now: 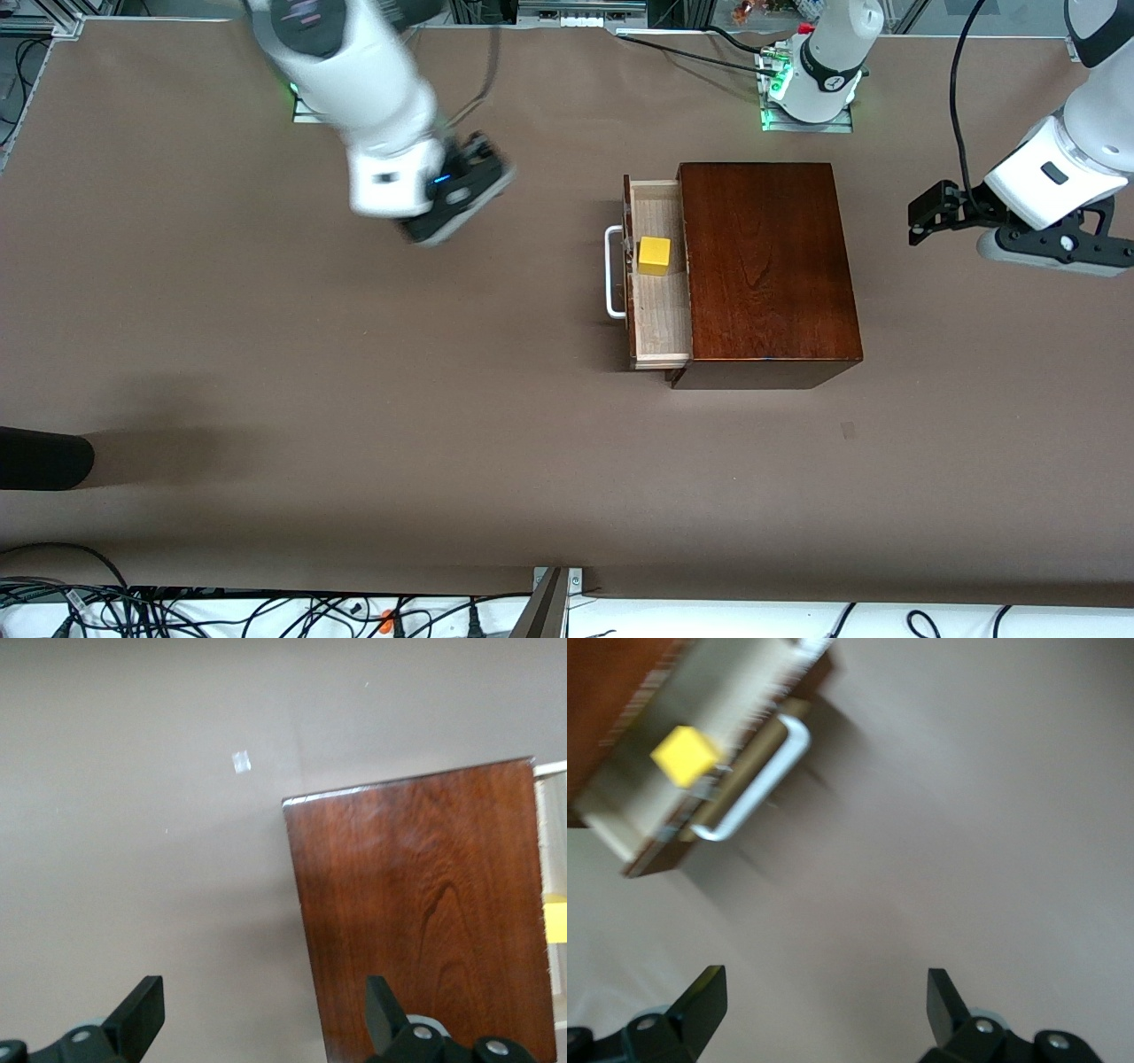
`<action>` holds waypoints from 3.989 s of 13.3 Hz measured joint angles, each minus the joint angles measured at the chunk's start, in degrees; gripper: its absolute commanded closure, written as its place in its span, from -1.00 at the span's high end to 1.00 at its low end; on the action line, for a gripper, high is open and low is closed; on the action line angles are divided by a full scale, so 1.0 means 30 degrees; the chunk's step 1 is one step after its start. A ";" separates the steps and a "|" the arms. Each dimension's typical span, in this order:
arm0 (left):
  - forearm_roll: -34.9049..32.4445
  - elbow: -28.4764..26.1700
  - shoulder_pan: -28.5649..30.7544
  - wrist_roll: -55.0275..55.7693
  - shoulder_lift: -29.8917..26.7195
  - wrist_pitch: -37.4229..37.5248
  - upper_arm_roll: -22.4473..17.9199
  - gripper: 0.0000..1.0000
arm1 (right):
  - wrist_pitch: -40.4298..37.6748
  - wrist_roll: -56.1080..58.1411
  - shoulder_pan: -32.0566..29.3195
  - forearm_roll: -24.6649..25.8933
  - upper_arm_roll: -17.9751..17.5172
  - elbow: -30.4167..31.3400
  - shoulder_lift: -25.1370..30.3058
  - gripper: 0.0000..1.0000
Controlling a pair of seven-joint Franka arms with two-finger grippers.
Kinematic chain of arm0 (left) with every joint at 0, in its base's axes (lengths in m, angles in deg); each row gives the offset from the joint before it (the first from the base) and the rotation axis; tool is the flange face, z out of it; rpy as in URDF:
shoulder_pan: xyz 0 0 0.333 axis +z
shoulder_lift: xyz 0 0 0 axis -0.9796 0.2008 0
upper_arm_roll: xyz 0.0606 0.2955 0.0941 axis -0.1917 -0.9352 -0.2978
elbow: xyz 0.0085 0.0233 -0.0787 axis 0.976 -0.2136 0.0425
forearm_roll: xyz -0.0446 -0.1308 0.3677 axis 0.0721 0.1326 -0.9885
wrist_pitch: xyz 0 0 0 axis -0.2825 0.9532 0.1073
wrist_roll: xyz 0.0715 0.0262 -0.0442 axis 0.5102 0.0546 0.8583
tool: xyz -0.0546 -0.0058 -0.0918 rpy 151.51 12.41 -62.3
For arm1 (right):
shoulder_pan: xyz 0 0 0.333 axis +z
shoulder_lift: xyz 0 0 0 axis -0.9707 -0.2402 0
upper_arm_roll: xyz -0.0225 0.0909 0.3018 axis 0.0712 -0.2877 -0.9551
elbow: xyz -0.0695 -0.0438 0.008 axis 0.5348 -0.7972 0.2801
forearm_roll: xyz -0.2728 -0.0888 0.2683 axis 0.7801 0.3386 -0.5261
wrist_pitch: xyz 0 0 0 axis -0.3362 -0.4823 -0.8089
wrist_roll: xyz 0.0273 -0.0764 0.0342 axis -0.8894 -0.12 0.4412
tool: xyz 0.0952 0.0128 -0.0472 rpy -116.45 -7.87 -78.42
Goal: Open drawer, take yellow block, close drawer
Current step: 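Lower the right gripper over the yellow cube inside the drawer, then close the right gripper around the yellow cube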
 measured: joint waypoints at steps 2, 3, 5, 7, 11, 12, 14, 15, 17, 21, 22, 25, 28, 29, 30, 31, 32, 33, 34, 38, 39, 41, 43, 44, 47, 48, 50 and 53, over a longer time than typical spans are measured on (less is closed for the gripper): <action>0.0023 -0.0850 -0.0001 0.0000 -0.0397 -0.0366 -0.0119 1.00 | 0.0929 0.0702 0.1926 0.0642 -0.0029 -0.1397 -0.1739 1.00; 0.0026 -0.0988 -0.0002 0.0001 -0.0419 -0.0439 -0.0121 1.00 | 0.1257 0.0947 0.2684 0.0975 -0.0027 -0.2494 -0.2967 1.00; 0.0028 -0.1081 -0.0004 0.0001 -0.0418 -0.0440 -0.0128 1.00 | 0.1944 0.1656 0.3896 0.1287 -0.0010 -0.4882 -0.5544 1.00; 0.0028 -0.1087 -0.0005 0.0001 -0.0420 -0.0440 -0.0130 1.00 | 0.2982 0.1834 0.5039 0.2364 0.0004 -0.6525 -0.7598 1.00; 0.0028 -0.1087 -0.0006 0.0001 -0.0421 -0.0440 -0.0137 1.00 | 0.4326 0.1892 0.6269 0.3822 0.0130 -0.7455 -0.9486 1.00; 0.0029 -0.1088 -0.0006 0.0001 -0.0421 -0.0440 -0.0144 1.00 | 0.4382 0.2016 0.6347 0.4024 0.0138 -0.7500 -0.9628 1.00; 0.0029 -0.1088 -0.0006 0.0001 -0.0425 -0.0440 -0.0147 1.00 | 0.4460 0.2104 0.6517 0.4496 0.0142 -0.7515 -0.9828 1.00; 0.0029 -0.1088 -0.0006 0.0000 -0.0425 -0.0439 -0.0148 1.00 | 0.4461 0.2152 0.6587 0.4723 0.0143 -0.7517 -0.9930 1.00; 0.0028 -0.1088 -0.0007 0.0000 -0.0425 -0.0412 -0.0148 1.00 | 0.4468 0.2190 0.6661 0.5084 0.0144 -0.7524 -1.0229 1.00; 0.0028 -0.1088 -0.0006 0.0000 -0.0425 -0.0338 -0.0149 1.00 | 0.4648 0.2198 0.6779 0.5154 0.0160 -0.7532 -1.0946 1.00; 0.0029 -0.1088 -0.0006 0.0000 -0.0426 -0.0301 -0.0149 1.00 | 0.4650 0.2198 0.6827 0.5286 0.0162 -0.7538 -1.0982 1.00; 0.0029 -0.1088 -0.0008 -0.0022 -0.0426 -0.0220 -0.0148 1.00 | 0.4712 0.2198 0.6882 0.5632 0.0161 -0.7541 -1.1034 1.00; 0.0029 -0.1088 -0.0017 -0.0039 -0.0433 -0.0138 -0.0148 1.00 | 0.4788 0.2240 0.6891 0.5686 0.0227 -0.7554 -1.1062 1.00; 0.0029 -0.1088 -0.0021 -0.0040 -0.0437 -0.0134 -0.0148 1.00 | 0.4786 0.2261 0.6892 0.5686 0.0267 -0.7590 -1.1062 1.00; 0.0029 -0.1088 -0.0024 -0.0041 -0.0441 -0.0128 -0.0144 1.00 | 0.4770 0.2263 0.6891 0.5686 0.0302 -0.7611 -1.1063 1.00; 0.0029 -0.1088 -0.0028 -0.0041 -0.0446 -0.0127 -0.0142 1.00 | 0.4751 0.2263 0.6891 0.5686 0.0323 -0.7624 -1.1065 1.00; 0.0030 -0.1088 -0.0030 -0.0041 -0.0450 -0.0127 -0.0142 1.00 | 0.4722 0.2263 0.6892 0.5686 0.0324 -0.7679 -1.1066 1.00; 0.0029 -0.1087 -0.0031 -0.0041 -0.0453 -0.0127 -0.0141 1.00 | 0.4678 0.2263 0.6896 0.5686 0.0324 -0.7771 -1.1064 1.00; 0.0030 -0.1088 -0.0032 -0.0041 -0.0453 -0.0124 -0.0141 1.00 | 0.4615 0.2263 0.6902 0.5686 0.0324 -0.7863 -1.1064 1.00; 0.0030 -0.1088 -0.0033 -0.0041 -0.0456 -0.0113 -0.0141 1.00 | 0.4664 0.2263 0.6917 0.5686 0.0324 -0.7953 -1.1174 1.00; 0.0030 -0.1088 -0.0033 -0.0042 -0.0456 -0.0109 -0.0141 1.00 | 0.4683 0.2263 0.6917 0.5686 0.0325 -0.7979 -1.1242 1.00; 0.0030 -0.1087 -0.0034 -0.0042 -0.0456 -0.0105 -0.0141 1.00 | 0.4816 0.2265 0.6917 0.5698 0.0344 -0.7985 -1.1332 1.00; 0.0030 -0.1088 -0.0036 -0.0042 -0.0456 -0.0090 -0.0141 1.00 | 0.4842 0.2272 0.6917 0.5703 0.0361 -0.7987 -1.1345 1.00; 0.0030 -0.1088 -0.0036 -0.0042 -0.0456 -0.0088 -0.0141 1.00 | 0.4847 0.2274 0.6917 0.5708 0.0361 -0.7988 -1.1357 1.00; 0.0030 -0.1088 -0.0042 -0.0042 -0.0457 -0.0082 -0.0141 1.00 | 0.4856 0.2276 0.6917 0.5717 0.0364 -0.7994 -1.1380 1.00; 0.0030 -0.1088 -0.0048 -0.0042 -0.0457 -0.0081 -0.0141 1.00 | 0.4830 0.2276 0.6917 0.5717 0.0364 -0.8005 -1.1380 1.00; 0.0030 -0.1087 -0.0050 -0.0042 -0.0457 -0.0075 -0.0141 1.00 | 0.4750 0.2276 0.6917 0.5717 0.0364 -0.8019 -1.1379 1.00; 0.0030 -0.1088 -0.0053 -0.0042 -0.0457 -0.0070 -0.0140 1.00 | 0.4553 0.2299 0.6919 0.5718 0.0365 -0.8069 -1.1379 1.00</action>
